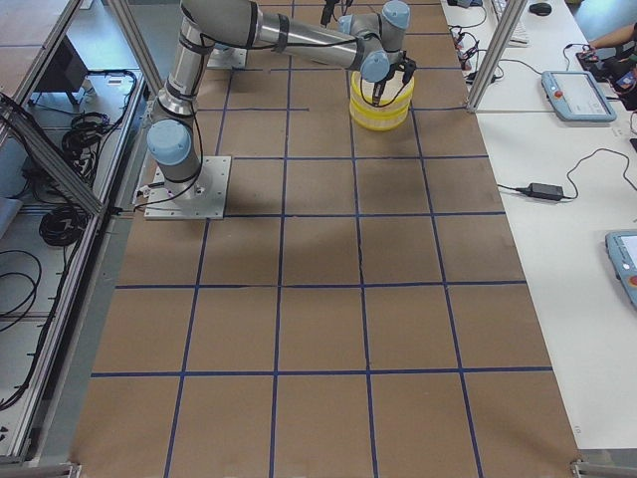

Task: Place buns in different layers of steamer
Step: 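Grasp the brown bun on the green plate with the left gripper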

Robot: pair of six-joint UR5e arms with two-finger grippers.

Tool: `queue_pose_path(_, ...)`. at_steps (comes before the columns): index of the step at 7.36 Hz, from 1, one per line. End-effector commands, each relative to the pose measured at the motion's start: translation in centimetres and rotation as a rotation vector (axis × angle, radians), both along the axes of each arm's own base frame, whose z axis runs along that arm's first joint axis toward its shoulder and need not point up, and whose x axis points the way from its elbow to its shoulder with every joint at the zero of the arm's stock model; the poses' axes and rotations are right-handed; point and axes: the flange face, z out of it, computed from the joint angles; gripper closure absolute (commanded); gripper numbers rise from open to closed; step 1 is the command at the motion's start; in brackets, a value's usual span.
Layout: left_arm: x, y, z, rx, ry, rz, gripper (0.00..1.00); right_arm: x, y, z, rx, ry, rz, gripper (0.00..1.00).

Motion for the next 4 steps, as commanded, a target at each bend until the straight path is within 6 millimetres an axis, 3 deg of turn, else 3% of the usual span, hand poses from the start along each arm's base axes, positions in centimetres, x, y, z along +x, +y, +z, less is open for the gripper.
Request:
queue_pose_path(1, -0.31, -0.03, -0.64, 0.006, 0.026, 0.006, 0.53, -0.02, 0.01, 0.11, 0.001, 0.008, 0.000, 0.92)
queue_pose_path(2, -0.26, 0.02, -0.85, 0.009, 0.029, 0.008, 0.69, -0.03, 0.04, 0.36, -0.001, 0.007, -0.003, 0.92)
queue_pose_path(3, -0.61, -0.06, -1.13, 0.004, 0.063, 0.017, 0.93, -0.04, 0.04, 0.25, 0.002, 0.009, -0.003, 0.92)
queue_pose_path(4, -0.96, -0.34, -0.68, -0.023, 0.097, 0.028, 0.99, -0.05, 0.07, 0.33, 0.002, 0.010, -0.007, 0.92)
